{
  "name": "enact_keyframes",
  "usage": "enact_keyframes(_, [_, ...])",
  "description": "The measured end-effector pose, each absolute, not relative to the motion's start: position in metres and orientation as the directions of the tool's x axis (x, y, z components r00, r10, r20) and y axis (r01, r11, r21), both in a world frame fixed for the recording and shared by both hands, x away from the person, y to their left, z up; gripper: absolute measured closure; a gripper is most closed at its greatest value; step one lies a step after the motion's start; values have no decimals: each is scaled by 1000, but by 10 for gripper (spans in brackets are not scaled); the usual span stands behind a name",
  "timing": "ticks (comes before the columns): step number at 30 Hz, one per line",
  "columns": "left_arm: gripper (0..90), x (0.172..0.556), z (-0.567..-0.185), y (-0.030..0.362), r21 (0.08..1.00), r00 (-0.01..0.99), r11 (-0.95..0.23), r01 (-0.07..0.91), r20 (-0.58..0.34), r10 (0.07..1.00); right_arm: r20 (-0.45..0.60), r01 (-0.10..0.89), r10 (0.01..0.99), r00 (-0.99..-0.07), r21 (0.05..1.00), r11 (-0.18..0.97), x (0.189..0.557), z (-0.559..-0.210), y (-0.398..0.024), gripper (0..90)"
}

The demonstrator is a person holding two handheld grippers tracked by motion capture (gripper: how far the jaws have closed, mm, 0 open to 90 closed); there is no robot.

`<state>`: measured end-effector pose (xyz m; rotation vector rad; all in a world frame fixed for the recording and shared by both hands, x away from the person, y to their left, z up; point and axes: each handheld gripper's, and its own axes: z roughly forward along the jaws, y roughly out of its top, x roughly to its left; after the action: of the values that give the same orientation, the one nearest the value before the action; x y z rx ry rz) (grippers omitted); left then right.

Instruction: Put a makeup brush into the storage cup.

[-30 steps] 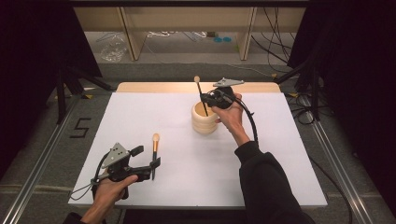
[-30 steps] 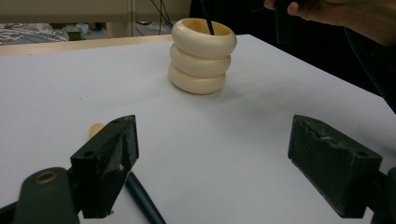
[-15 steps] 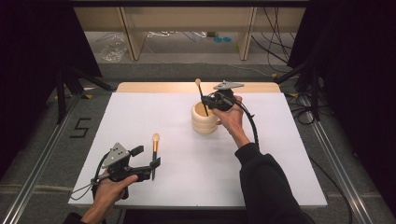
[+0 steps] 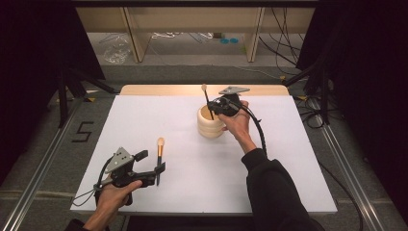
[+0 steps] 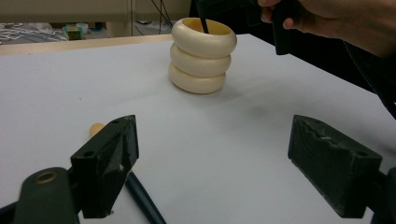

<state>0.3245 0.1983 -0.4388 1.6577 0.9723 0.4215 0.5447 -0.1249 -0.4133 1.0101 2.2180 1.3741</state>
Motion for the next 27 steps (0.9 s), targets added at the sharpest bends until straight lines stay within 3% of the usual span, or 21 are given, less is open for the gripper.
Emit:
enact_keyframes(13, [162, 324, -439, 198, 924, 599, -49, 380, -206, 774, 71, 410, 718, -692, 857, 311, 544, -420, -125, 821])
enact_keyframes(17, [161, 325, -439, 198, 924, 599, -49, 380, -205, 774, 46, 404, 716, -696, 850, 338, 544, -420, -125, 739])
enact_keyframes(20, [161, 325, -439, 198, 924, 599, -49, 380, -205, 774, 38, 415, 734, -679, 844, 340, 541, -418, -124, 602])
enact_keyframes(27, [162, 325, -439, 198, 924, 599, -50, 380, -205, 774, 27, 400, 743, -669, 856, 329, 539, -415, -126, 484])
